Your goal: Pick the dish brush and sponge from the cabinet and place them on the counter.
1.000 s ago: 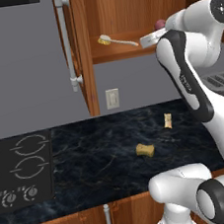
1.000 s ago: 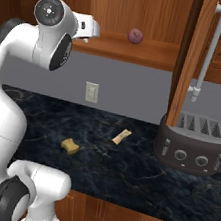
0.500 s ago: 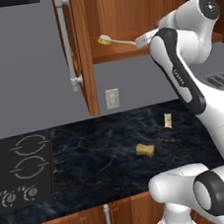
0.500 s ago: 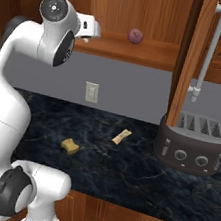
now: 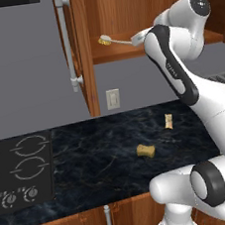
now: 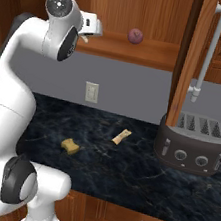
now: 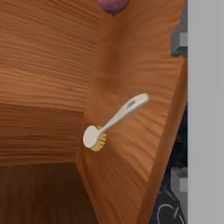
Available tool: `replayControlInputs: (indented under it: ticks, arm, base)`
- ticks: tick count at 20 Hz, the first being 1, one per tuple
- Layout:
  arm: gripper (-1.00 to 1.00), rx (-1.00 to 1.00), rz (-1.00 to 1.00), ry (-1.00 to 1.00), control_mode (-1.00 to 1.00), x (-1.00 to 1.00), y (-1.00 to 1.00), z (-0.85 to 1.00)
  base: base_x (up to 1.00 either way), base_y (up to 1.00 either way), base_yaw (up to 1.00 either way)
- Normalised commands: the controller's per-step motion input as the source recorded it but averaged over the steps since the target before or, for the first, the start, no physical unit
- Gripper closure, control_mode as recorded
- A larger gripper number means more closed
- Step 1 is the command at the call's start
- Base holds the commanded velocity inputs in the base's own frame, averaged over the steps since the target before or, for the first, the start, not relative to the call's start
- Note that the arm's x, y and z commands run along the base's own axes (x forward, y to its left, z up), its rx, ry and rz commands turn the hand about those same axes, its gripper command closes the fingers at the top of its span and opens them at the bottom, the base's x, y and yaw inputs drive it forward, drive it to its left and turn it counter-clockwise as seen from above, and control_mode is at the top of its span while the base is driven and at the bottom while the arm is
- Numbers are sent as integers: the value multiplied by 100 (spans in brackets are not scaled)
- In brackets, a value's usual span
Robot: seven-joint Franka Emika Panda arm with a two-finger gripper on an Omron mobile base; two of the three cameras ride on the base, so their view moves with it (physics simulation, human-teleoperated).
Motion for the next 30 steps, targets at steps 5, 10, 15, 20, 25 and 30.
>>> replayControlInputs:
  ticks: [5, 10, 15, 20, 25, 30]
  arm:
    - [-100, 0, 0, 2, -100, 22, 1, -2]
    - [-100, 0, 0, 4, -100, 24, 0, -6]
    - [-100, 0, 0, 6, -100, 25, 3, -6]
    - [-100, 0, 0, 5, -100, 23, 10, -10]
    - [-100, 0, 0, 2, -100, 15, 3, -11]
    - [-100, 0, 0, 0, -100, 17, 0, -3]
  base:
    - [0, 0, 0]
    - [0, 0, 0]
    - [0, 0, 0]
    - [0, 0, 0]
    - [0, 0, 0]
    - [0, 0, 0]
